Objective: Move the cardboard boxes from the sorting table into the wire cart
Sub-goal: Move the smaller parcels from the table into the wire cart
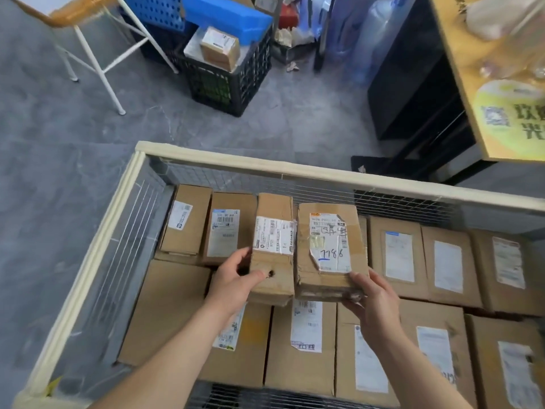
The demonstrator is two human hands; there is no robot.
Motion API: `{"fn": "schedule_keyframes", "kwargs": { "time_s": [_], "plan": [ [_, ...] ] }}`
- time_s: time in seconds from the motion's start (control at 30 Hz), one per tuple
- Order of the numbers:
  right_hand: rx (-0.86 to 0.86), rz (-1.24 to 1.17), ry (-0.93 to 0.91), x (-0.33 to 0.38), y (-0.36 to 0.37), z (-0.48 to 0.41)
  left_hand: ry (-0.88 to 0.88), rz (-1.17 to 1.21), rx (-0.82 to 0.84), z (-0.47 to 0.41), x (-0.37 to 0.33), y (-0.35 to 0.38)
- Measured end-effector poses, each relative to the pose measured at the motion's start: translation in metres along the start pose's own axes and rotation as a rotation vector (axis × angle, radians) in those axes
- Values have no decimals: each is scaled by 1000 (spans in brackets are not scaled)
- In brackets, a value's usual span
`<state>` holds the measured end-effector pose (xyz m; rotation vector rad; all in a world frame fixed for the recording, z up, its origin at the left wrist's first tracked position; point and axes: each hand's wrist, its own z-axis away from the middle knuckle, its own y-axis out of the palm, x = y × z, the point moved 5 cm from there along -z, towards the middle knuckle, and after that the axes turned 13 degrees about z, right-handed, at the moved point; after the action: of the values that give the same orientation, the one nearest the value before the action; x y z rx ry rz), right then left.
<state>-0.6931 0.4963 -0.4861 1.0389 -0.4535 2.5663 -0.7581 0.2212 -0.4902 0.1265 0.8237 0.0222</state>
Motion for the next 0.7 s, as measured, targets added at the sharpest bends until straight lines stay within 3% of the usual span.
{"fn": "schedule_keyframes", "kwargs": {
  "time_s": [0.37, 0.7],
  "plan": [
    [13, 3, 0, -20, 18, -71, 20, -24, -48, -76, 21, 22],
    [41, 131, 18, -25, 15, -63, 82, -179, -70, -72, 11, 25]
  ]
}}
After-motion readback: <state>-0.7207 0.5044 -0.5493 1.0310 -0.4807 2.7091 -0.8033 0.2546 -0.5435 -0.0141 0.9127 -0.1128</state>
